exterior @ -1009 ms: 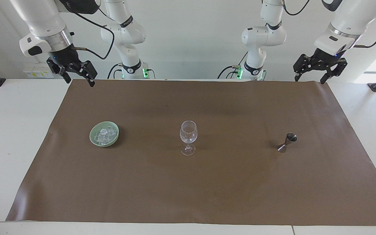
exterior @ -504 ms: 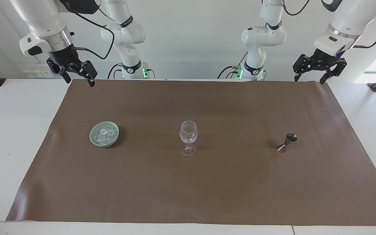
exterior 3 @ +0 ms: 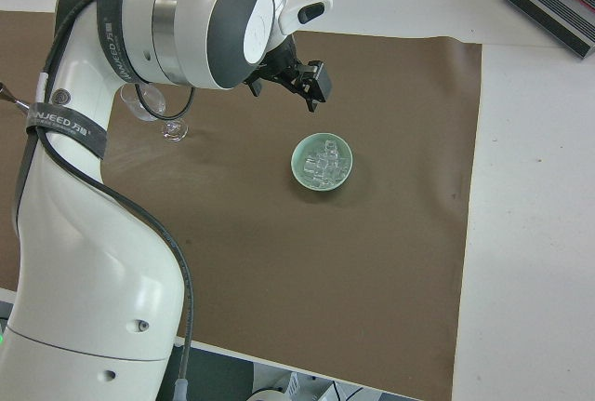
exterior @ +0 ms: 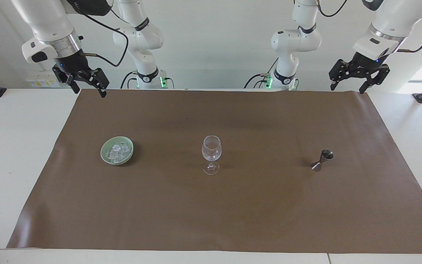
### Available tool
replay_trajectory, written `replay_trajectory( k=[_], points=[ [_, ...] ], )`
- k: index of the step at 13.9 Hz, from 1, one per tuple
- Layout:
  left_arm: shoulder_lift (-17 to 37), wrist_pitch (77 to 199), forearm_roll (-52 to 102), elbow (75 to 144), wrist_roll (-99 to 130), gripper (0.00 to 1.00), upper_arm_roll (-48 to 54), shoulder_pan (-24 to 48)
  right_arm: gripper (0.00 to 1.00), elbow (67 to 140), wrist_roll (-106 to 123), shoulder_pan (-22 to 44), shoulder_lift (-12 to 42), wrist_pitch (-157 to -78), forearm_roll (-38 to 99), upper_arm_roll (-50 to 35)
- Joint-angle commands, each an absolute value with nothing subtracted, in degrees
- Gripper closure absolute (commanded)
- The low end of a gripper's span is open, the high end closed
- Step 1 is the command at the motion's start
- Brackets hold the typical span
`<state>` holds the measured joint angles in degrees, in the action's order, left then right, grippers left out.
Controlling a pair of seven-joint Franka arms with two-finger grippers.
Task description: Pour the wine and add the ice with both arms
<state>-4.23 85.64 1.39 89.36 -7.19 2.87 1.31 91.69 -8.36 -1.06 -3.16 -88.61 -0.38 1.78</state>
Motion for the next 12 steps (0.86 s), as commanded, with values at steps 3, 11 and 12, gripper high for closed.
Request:
replay_trajectory(
  k=[3, 11, 12],
  points=[
    [-1.6, 84.2, 1.8, 85.5, -7.6, 0.00, 2.2, 1.9, 0.00, 93.1, -6.8, -1.1, -4.4, -88.5, -0.8, 1.7],
    [-1.6, 85.8, 1.7, 86.5, -7.6, 0.00, 2.2, 2.0, 0.00, 93.1, -6.8, -1.1, -4.4, -88.5, -0.8, 1.7],
    [-1.6, 85.8, 1.7, 86.6, -7.6, 0.00, 2.2, 2.0, 0.00, 93.1, -6.8, -1.1, -4.4, -88.5, -0.8, 1.7]
  ],
)
